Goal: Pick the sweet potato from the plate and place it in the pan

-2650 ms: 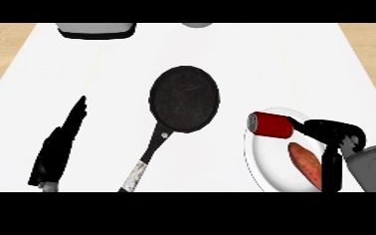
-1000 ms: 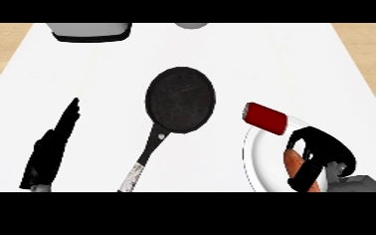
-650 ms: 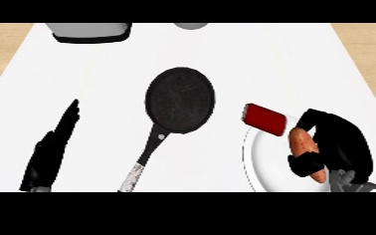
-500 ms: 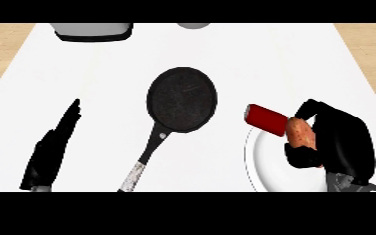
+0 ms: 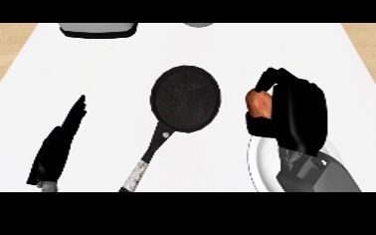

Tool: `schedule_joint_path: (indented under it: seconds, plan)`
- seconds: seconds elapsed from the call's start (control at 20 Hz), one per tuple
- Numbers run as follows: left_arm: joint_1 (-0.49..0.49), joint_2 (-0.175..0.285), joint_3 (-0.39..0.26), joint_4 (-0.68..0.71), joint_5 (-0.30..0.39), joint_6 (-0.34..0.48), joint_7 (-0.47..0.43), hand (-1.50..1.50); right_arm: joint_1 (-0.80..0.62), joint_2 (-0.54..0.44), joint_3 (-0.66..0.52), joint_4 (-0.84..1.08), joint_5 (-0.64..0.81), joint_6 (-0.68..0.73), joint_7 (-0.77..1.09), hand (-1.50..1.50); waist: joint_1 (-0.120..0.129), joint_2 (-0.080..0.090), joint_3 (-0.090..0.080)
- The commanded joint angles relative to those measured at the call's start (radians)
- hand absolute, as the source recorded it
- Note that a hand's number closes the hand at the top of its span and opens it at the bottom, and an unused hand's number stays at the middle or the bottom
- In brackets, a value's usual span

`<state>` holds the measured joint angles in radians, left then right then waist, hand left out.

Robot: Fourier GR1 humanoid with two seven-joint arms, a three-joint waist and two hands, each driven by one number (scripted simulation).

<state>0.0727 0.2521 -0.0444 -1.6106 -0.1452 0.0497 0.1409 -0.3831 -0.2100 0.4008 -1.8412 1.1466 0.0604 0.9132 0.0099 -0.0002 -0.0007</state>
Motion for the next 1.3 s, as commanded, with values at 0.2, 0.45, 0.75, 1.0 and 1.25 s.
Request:
schedule_joint_path:
  seconds: [0.2, 0.45, 0.75, 1.0, 1.25]
  plan:
    - [-0.032, -0.002, 0.013, 0.01, 0.006, -0.024, 0.012, 0.0, -0.268, 0.205, -0.09, 0.432, -0.061, -0.186, -0.08, 1.5, 0.019, 0.008, 0.001]
    - [-0.045, -0.027, -0.01, 0.012, -0.008, -0.022, 0.002, 0.0, -0.339, 0.208, -0.054, 0.714, -0.207, -0.396, -0.129, 1.5, 0.029, 0.011, 0.001]
    - [-0.04, -0.026, -0.026, -0.012, -0.016, -0.039, 0.013, 0.0, -0.554, 0.21, -0.082, 1.084, -0.314, -0.411, -0.189, 1.5, 0.063, 0.019, 0.001]
    - [-0.084, -0.049, -0.031, 0.002, -0.036, -0.013, 0.024, 0.0, -0.574, 0.21, -0.088, 1.232, -0.482, -0.38, -0.35, 1.5, 0.077, 0.029, 0.002]
    - [-0.086, -0.021, -0.03, -0.009, -0.01, -0.066, 0.027, 0.0, -0.511, 0.21, -0.173, 1.219, -0.768, -0.472, -0.328, -1.5, 0.114, 0.034, 0.004]
